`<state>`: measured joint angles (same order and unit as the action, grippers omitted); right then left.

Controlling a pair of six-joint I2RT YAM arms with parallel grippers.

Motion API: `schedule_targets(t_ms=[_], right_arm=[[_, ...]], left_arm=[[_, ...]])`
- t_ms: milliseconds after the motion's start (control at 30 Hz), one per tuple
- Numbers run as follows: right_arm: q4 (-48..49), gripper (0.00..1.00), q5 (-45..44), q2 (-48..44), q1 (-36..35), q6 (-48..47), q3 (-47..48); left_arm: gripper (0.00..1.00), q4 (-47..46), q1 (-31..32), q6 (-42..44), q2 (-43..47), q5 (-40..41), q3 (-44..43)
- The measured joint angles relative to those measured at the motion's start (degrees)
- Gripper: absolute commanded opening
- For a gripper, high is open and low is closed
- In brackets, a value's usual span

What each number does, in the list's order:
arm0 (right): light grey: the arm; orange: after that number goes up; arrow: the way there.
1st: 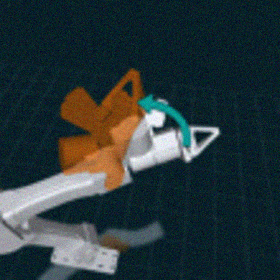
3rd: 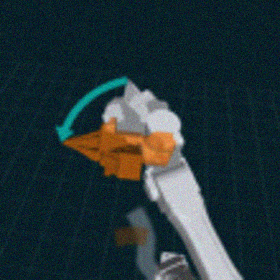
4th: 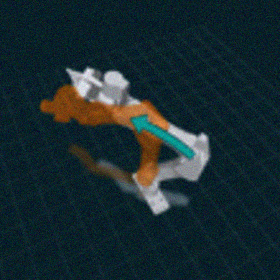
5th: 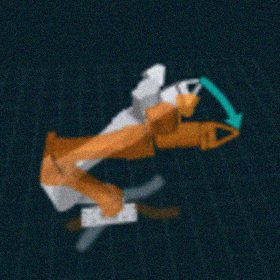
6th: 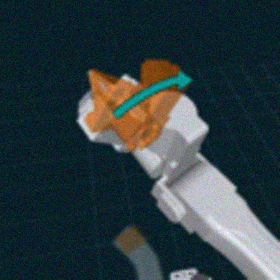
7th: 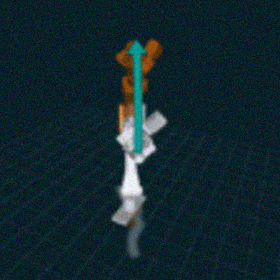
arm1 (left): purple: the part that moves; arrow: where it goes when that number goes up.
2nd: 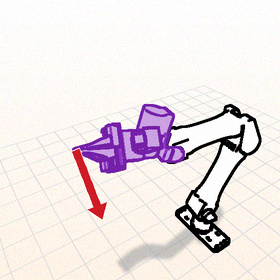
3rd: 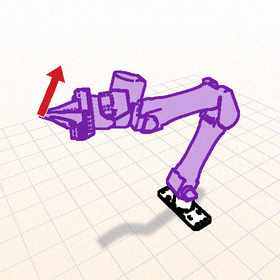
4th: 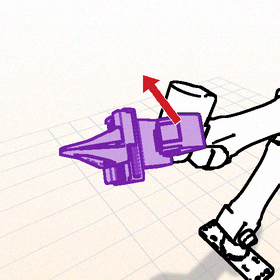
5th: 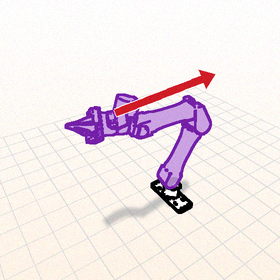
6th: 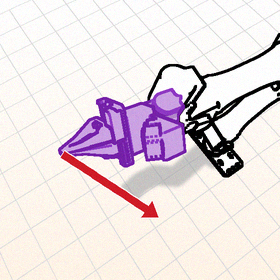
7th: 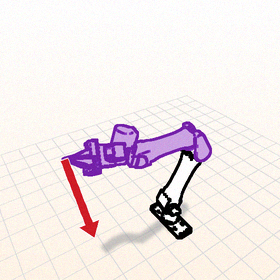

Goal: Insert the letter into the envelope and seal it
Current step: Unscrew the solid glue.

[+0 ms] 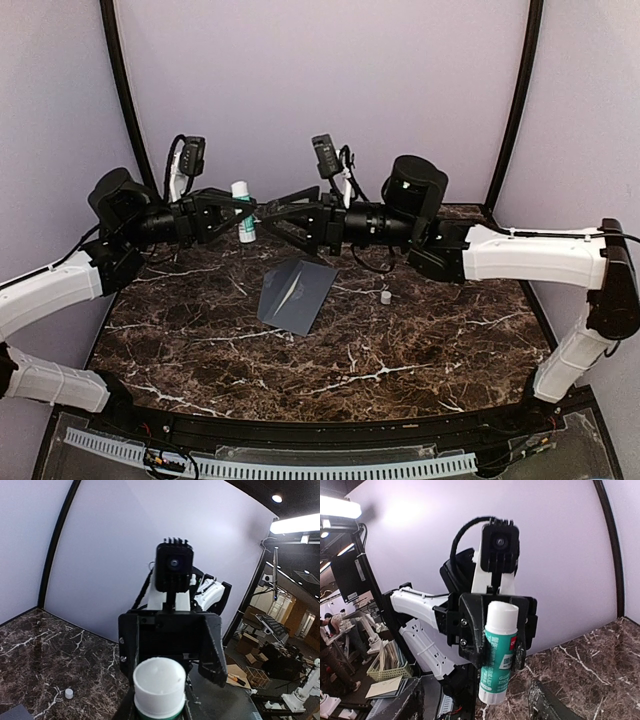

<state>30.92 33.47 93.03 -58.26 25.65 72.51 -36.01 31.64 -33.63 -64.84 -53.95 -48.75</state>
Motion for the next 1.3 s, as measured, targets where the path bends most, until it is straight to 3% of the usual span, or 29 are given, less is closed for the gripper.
schedule_targets(t_ms=[267,467,833,1300], right_arm=[[-3.4,0.76,-15.9,-3.6,-0.2,-2.9,0.1],[-9.1,0.66,-21.6,1.3,-1.3,-3.9,3.9],[-15.7,0.49,-23.5,8.9,-3.8,-5.6,12.0],[-20.8,0.39,-26.2,14.4,-3.9,-6.8,19.2]], left_arm=[[0.0,3.2,0.0,2.0,5.6,19.6,1.8],[0.0,7.6,0.0,3.1,6.1,29.7,1.7],[0.0,11.0,0.0,3.0,3.8,32.1,1.2],[0.0,10.9,0.0,2.8,3.1,30.7,1.2]])
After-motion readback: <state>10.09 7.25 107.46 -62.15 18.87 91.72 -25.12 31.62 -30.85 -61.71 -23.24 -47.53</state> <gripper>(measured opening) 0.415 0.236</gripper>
